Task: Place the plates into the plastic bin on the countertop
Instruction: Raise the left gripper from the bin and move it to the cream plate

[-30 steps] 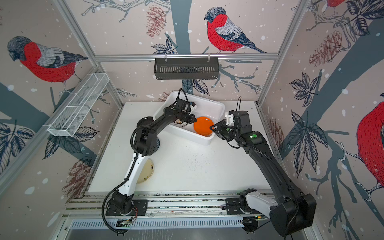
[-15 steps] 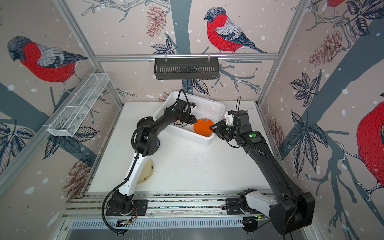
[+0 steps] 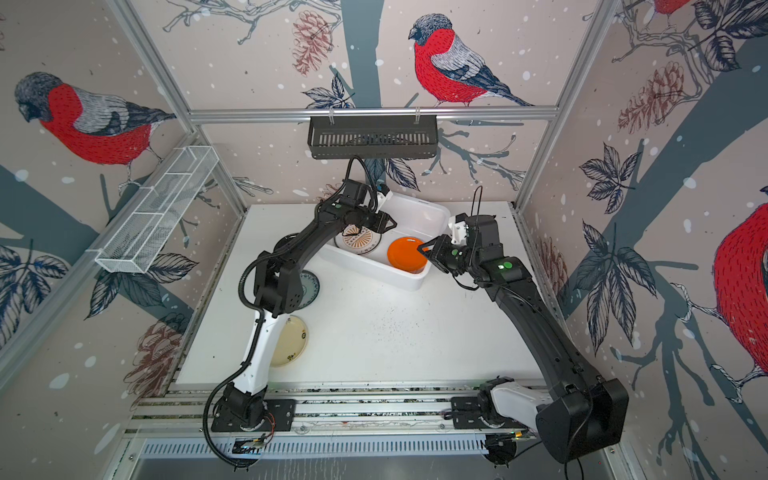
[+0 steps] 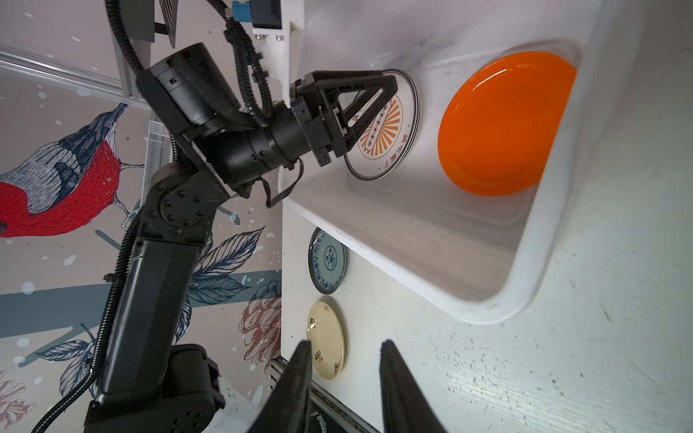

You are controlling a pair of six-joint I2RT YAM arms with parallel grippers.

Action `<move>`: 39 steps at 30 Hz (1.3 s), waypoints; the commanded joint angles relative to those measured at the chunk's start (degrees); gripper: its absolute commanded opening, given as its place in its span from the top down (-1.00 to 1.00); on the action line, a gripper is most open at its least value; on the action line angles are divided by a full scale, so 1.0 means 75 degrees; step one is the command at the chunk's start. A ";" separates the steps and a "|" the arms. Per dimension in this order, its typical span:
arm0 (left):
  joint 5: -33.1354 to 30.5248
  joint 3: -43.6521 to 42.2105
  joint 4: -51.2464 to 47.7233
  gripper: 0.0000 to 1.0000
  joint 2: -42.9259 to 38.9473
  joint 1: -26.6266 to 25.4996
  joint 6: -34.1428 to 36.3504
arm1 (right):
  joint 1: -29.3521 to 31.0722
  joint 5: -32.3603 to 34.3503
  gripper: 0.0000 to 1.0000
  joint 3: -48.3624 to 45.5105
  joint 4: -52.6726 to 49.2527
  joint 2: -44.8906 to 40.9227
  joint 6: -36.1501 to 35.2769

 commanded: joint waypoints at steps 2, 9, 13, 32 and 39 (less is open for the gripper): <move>-0.0130 -0.0292 -0.0689 -0.11 -0.0764 -0.0020 0.0875 | -0.0013 0.0038 0.31 0.0084 0.0288 0.0097 -0.0403; 0.0024 -0.0365 -0.1933 -0.43 -0.1848 -0.0007 0.1788 | -0.0014 -0.0091 0.27 0.0329 0.0336 0.0427 -0.1041; 0.0004 -0.0348 -0.2741 -0.53 -0.2433 0.0097 0.2148 | -0.0005 -0.0206 0.27 0.0572 0.0374 0.0798 -0.1365; -0.0094 -0.4371 -0.5263 -0.66 -0.5934 0.3512 0.3495 | 0.0773 -0.1553 0.26 0.1707 0.0793 0.2585 -0.2146; -0.0532 -0.6458 -0.5393 -0.59 -0.7108 0.4145 0.4454 | 0.0935 -0.1788 0.29 0.1726 0.1231 0.2967 -0.1947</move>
